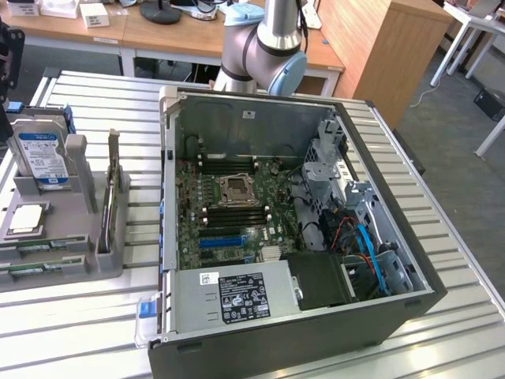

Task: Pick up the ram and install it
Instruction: 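Pick up the ram and move it above insertion slot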

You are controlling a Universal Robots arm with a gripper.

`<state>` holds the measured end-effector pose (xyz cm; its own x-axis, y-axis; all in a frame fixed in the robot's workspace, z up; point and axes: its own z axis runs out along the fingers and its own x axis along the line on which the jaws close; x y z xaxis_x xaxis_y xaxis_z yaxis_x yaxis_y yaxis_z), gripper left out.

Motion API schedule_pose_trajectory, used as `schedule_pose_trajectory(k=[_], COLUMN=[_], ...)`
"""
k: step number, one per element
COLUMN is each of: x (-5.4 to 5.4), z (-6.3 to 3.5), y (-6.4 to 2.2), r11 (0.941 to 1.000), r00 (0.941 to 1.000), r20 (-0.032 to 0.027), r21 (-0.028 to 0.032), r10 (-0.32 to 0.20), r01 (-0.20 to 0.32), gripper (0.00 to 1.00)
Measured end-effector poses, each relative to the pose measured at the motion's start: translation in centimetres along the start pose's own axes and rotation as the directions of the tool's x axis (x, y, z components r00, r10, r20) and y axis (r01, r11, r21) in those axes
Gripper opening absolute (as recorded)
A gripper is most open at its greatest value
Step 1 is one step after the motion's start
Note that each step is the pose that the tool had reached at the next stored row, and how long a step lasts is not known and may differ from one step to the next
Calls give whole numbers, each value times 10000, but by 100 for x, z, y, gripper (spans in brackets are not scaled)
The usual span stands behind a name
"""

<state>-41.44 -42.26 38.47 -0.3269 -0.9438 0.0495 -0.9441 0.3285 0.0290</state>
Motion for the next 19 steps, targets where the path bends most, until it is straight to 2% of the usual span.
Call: schedule_pose_trajectory(k=[6,12,13,17,19], x=[-2,-6,-6,-6,-6], z=[5,19,22,24,24], y=[1,2,3,3,5], r11=[9955,9837,9822,9819,9816], r00=[9955,9838,9822,9820,9816], r20=[-43,-79,-81,-82,-80], r21=[50,88,91,93,114], r10=[-942,-1793,-1876,-1889,-1908], r01=[943,1794,1877,1889,1909], gripper=[11,11,11,11,11])
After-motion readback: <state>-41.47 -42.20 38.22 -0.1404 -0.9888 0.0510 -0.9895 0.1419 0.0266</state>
